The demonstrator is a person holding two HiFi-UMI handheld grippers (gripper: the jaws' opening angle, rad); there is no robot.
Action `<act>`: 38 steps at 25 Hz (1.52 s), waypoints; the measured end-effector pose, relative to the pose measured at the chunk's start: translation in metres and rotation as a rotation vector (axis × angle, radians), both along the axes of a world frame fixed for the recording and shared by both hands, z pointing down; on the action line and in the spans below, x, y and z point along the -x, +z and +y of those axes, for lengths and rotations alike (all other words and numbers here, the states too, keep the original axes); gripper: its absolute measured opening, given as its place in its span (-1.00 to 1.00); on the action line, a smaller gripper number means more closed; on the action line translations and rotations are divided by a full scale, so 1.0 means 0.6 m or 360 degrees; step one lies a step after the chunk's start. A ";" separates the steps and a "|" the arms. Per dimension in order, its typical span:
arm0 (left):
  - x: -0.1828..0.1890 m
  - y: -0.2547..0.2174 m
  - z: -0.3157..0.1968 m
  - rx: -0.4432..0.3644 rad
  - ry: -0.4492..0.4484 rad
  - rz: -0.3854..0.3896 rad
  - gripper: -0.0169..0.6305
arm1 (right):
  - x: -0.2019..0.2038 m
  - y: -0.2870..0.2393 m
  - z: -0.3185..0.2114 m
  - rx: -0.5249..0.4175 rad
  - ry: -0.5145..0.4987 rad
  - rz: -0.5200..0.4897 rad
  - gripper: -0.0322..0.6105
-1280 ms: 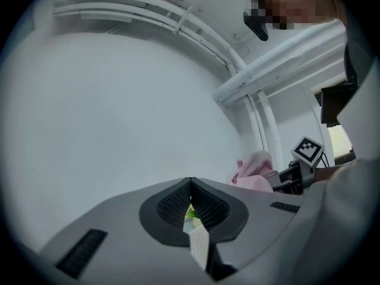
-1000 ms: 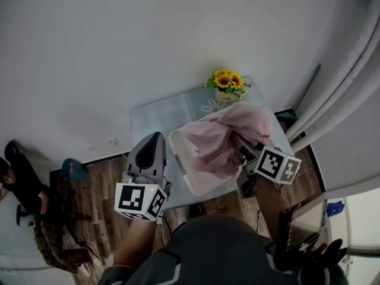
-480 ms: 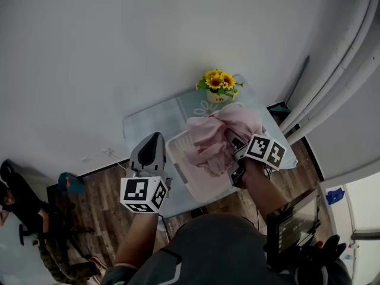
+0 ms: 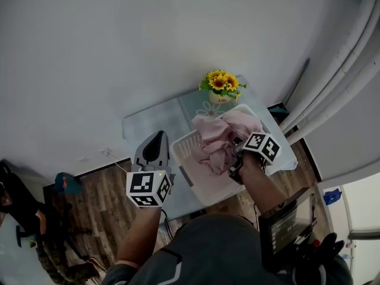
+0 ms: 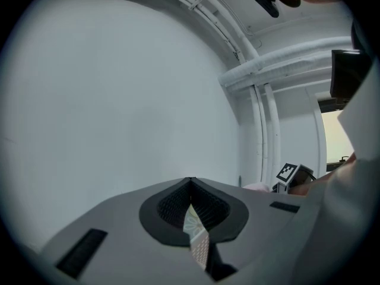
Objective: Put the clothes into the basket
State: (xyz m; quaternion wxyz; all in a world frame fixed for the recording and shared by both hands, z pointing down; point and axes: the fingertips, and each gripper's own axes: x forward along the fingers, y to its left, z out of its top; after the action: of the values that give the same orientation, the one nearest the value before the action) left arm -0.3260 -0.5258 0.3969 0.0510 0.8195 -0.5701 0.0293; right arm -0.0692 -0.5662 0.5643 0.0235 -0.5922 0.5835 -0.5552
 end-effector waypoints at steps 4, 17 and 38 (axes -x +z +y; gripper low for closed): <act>0.006 0.010 -0.010 0.0022 0.0014 0.0008 -0.92 | -0.011 0.037 -0.006 0.0107 0.0082 0.0062 0.07; 0.016 0.024 -0.010 0.0051 -0.0017 -0.0009 -0.92 | -0.015 0.143 -0.018 0.0393 0.0111 0.0184 0.07; 0.020 0.039 0.033 0.0095 -0.0096 -0.0040 -0.92 | -0.013 0.208 -0.032 0.0461 0.0028 0.0238 0.12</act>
State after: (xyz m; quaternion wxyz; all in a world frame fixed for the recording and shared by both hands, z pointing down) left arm -0.3378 -0.5061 0.4203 0.0690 0.7996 -0.5940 0.0550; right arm -0.0614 -0.5854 0.6891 -0.1009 -0.6341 0.4924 -0.5876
